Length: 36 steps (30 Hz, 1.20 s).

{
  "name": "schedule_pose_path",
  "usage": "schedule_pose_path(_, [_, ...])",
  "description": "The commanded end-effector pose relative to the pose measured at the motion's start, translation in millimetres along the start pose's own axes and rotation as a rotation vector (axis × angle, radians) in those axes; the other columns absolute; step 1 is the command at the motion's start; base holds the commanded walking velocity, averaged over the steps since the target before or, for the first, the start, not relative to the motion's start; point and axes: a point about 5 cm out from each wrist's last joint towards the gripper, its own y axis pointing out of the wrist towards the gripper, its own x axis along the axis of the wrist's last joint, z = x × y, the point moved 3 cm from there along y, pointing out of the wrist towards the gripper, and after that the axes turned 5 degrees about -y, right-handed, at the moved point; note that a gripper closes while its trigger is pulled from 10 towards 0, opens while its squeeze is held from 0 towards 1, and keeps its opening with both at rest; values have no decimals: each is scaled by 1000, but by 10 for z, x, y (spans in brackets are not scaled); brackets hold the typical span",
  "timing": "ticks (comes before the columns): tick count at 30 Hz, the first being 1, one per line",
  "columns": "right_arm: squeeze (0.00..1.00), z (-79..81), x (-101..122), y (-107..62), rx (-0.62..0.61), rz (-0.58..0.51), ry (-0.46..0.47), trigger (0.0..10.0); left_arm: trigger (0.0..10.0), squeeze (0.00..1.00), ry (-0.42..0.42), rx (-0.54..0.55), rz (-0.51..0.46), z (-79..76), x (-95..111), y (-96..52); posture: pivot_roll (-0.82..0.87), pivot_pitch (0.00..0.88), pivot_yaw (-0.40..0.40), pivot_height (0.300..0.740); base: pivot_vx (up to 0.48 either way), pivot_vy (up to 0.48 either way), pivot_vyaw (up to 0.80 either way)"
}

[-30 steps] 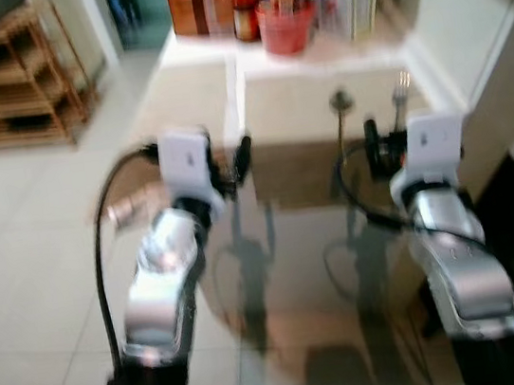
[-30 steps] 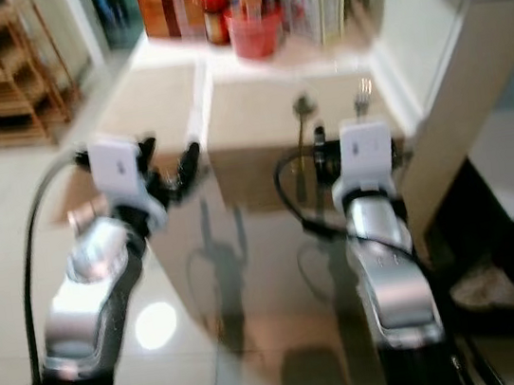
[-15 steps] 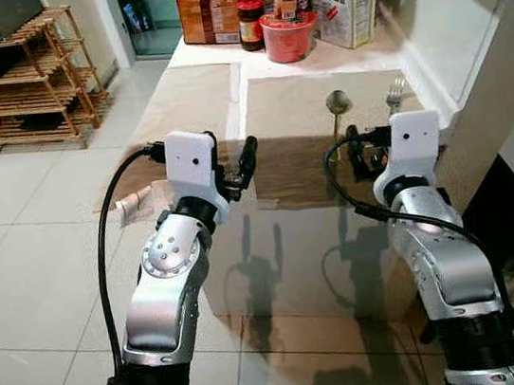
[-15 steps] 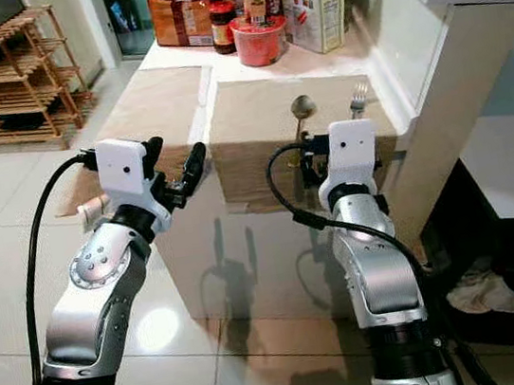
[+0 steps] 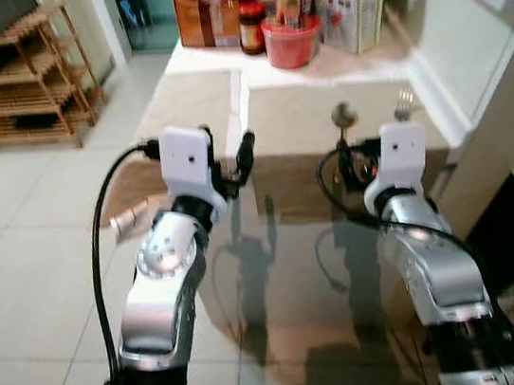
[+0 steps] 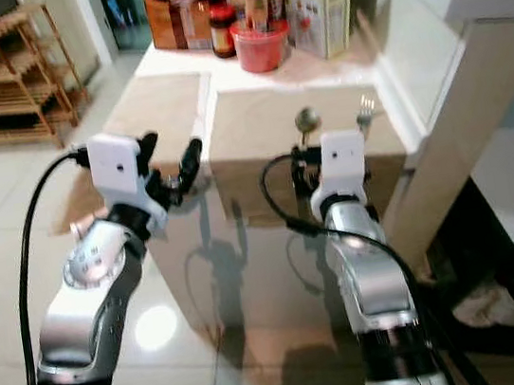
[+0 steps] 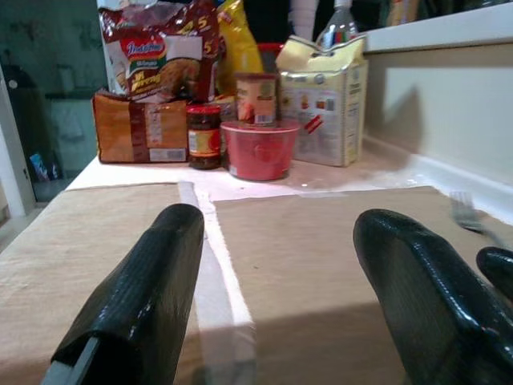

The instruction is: Setting the table

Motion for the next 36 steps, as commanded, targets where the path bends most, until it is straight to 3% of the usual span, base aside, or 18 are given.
schedule_pose_path(1, [0, 7, 53, -25, 3, -27, -18, 10000, 10000, 0, -10, -1, -4, -6, 18, -16, 105, 0, -8, 740, 244, 0, 0])
schedule_pose_path(17, [0, 46, 133, -49, 13, -50, -14, 10000, 10000, 0, -32, 12, -3, -9, 16, -10, 99, 0, -9, 740, 0, 0, 0])
schedule_pose_path(23, [0, 42, 64, -44, 7, -7, 51, 10000, 10000, 0, -31, 10, -2, -10, 17, -16, 102, 0, -5, 740, 0, 0, 0])
schedule_pose_path(36, [0, 16, -100, 2, -10, 69, 71, 10000, 10000, 0, -18, -1, 2, -2, 31, -42, 116, 0, -3, 740, 0, 0, 0])
